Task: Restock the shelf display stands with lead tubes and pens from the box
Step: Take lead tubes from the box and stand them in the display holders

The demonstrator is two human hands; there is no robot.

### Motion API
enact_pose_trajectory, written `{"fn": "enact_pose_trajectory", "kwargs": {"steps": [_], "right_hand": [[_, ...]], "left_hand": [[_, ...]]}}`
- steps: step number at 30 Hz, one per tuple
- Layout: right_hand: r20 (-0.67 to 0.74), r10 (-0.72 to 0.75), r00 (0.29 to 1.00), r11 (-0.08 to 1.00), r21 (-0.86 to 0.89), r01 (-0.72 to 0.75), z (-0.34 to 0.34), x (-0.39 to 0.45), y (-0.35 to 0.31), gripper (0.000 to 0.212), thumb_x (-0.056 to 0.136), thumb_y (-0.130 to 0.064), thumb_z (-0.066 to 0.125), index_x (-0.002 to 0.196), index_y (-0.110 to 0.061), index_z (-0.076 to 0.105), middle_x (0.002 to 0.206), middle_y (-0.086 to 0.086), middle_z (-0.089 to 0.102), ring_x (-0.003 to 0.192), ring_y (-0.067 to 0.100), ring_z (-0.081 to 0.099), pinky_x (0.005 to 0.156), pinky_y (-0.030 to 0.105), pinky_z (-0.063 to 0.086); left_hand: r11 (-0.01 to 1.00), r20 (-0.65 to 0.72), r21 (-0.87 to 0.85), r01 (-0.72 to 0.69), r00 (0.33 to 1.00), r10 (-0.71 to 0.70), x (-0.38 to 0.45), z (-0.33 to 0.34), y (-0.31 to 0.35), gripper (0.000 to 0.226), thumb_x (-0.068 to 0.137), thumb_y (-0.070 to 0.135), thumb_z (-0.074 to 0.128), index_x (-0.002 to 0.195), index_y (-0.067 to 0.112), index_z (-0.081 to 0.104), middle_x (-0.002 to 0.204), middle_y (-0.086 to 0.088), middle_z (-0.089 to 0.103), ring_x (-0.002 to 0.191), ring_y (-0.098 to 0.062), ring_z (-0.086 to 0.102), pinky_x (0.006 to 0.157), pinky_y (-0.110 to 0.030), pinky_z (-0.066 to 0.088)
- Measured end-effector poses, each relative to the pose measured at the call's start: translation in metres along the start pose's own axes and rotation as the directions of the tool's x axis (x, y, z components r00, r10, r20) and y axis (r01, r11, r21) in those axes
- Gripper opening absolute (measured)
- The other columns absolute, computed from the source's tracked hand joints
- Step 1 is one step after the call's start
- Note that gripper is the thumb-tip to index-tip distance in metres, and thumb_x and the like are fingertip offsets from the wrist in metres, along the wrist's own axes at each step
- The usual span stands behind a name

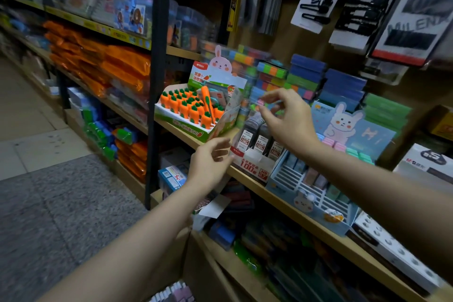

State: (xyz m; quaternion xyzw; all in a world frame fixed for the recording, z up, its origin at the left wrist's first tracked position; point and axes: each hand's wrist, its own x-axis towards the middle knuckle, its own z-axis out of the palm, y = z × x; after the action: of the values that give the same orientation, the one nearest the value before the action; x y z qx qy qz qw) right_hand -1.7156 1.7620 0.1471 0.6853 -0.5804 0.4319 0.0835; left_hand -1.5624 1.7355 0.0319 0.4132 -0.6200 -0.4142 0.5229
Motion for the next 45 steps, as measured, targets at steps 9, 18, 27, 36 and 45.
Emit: {"fn": "enact_pose_trajectory", "kwargs": {"steps": [9,18,27,36,45], "right_hand": [[0.513,-0.011,0.858,0.940,0.297,-0.166,0.065,-0.204,-0.007,0.010,0.084,-0.008,0.070,0.088,-0.017,0.070,0.087,-0.005,0.068,0.076,0.004,0.062,0.069,0.006,0.042],[0.898,0.120,0.422,0.967,-0.010,-0.254,0.165,-0.322,0.010,0.027,0.086,-0.014,0.065,0.113,-0.013,0.068,0.110,0.005,0.069,0.096,0.018,0.064,0.082,0.016,0.042],[0.931,0.205,0.303,0.949,-0.114,-0.294,0.241,-0.367,0.018,0.033,0.087,-0.020,0.068,0.119,-0.015,0.061,0.106,0.004,0.067,0.089,0.015,0.056,0.080,0.023,0.045],[0.942,0.175,0.285,0.958,-0.096,-0.269,0.290,-0.406,0.004,0.057,0.086,-0.028,0.070,0.137,-0.024,0.045,0.134,0.004,0.050,0.118,0.023,0.053,0.097,0.031,0.043],[0.892,0.241,0.383,0.951,-0.138,-0.276,0.294,-0.427,0.002,0.062,0.084,-0.026,0.074,0.137,-0.028,0.042,0.143,0.002,0.038,0.124,0.024,0.048,0.097,0.034,0.045]], "left_hand": [[0.920,0.051,0.304,0.246,0.960,-0.274,-0.122,-0.061,-0.061,0.016,0.086,-0.007,0.063,0.102,-0.008,0.064,0.090,-0.012,0.064,0.067,0.006,0.060,0.064,-0.005,0.044],[0.494,-0.517,0.028,0.869,0.436,-0.737,-0.270,-0.086,-0.209,0.032,0.088,0.007,0.061,0.120,0.004,0.059,0.122,-0.018,0.063,0.113,-0.032,0.059,0.096,-0.035,0.047],[0.277,-0.711,-0.050,0.960,0.161,-0.685,-0.316,-0.027,-0.244,0.059,0.086,0.015,0.068,0.139,0.014,0.042,0.143,-0.011,0.040,0.131,-0.032,0.036,0.102,-0.038,0.036],[0.409,-0.784,-0.066,0.910,0.207,-0.586,-0.308,-0.031,-0.264,0.048,0.081,0.000,0.069,0.125,0.012,0.055,0.129,-0.006,0.054,0.122,-0.026,0.048,0.100,-0.040,0.043],[0.448,-0.785,-0.099,0.888,0.207,-0.584,-0.307,-0.029,-0.266,0.043,0.081,-0.006,0.066,0.122,0.008,0.059,0.125,-0.008,0.054,0.110,-0.025,0.058,0.095,-0.040,0.050]]}}
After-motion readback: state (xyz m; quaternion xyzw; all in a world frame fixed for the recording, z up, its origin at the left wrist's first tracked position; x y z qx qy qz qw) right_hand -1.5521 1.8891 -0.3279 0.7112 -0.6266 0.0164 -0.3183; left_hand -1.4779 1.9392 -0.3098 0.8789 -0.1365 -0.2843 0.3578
